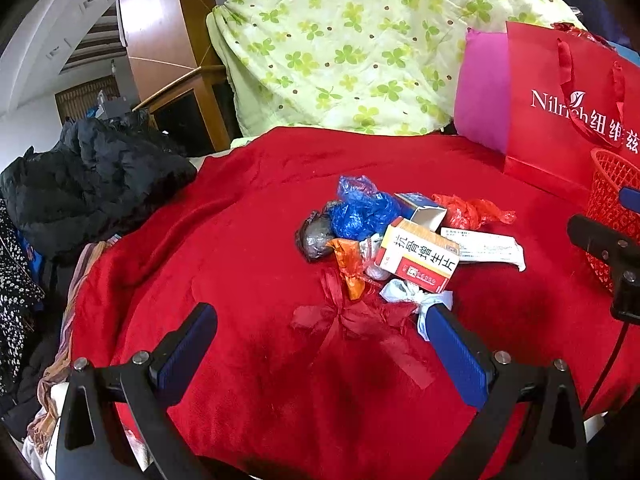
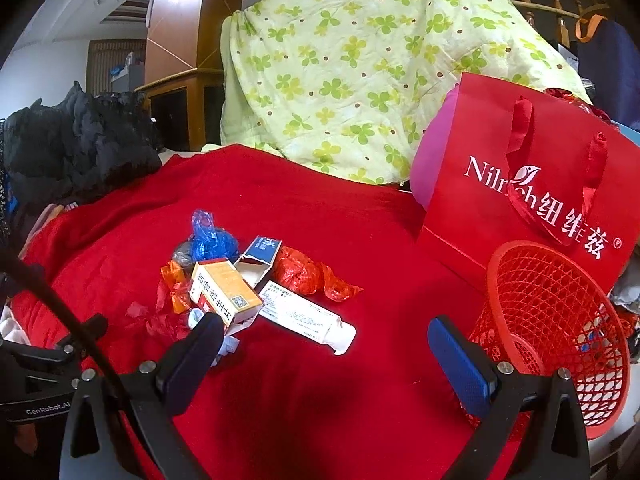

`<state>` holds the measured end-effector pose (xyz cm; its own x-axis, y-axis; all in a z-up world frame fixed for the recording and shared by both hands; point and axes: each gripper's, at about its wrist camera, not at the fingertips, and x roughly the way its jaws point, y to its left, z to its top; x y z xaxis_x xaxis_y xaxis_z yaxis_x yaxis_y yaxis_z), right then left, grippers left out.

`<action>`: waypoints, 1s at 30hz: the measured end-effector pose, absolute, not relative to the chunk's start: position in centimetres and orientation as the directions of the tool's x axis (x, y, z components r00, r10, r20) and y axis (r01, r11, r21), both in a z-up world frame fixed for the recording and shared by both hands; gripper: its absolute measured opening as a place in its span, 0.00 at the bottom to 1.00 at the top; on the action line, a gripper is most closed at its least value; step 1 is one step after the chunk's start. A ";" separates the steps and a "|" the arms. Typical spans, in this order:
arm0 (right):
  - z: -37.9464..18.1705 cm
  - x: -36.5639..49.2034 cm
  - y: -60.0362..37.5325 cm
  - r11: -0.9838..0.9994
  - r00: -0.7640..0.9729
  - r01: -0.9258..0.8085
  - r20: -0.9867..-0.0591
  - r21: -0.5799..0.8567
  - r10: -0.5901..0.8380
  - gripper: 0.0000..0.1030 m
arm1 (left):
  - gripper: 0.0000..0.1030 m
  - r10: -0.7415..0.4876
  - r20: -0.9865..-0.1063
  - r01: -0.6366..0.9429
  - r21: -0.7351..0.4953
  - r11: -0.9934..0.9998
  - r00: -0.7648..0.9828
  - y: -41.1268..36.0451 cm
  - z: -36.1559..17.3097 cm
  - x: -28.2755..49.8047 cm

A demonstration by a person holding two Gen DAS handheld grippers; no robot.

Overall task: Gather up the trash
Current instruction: 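Move both grippers toward the trash pile on the red blanket, then grasp the yellow medicine box with the right gripper while the left gripper grasps the red ribbon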

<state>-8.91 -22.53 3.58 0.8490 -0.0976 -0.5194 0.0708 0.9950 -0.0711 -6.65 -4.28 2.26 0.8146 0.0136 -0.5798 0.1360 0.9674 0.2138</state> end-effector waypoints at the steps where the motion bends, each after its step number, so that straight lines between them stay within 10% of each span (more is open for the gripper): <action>1: 3.5 -8.8 -22.4 0.995 0.851 0.070 -0.517 -0.067 -0.095 1.00 | 1.00 0.013 -0.583 0.135 0.210 0.968 0.813 -4.2 2.2 -6.6; 30: 0.7 -1.8 -17.6 0.997 0.800 -0.022 -0.599 -0.071 -0.025 1.00 | 1.00 0.049 -0.682 0.008 0.080 0.997 0.730 4.1 -3.4 -1.4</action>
<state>-1.81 -17.59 0.66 0.8003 -0.0250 -0.5991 -0.0218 0.9973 -0.0708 -1.44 4.14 -3.36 0.7297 0.0489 -0.6820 0.0076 0.9968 0.0796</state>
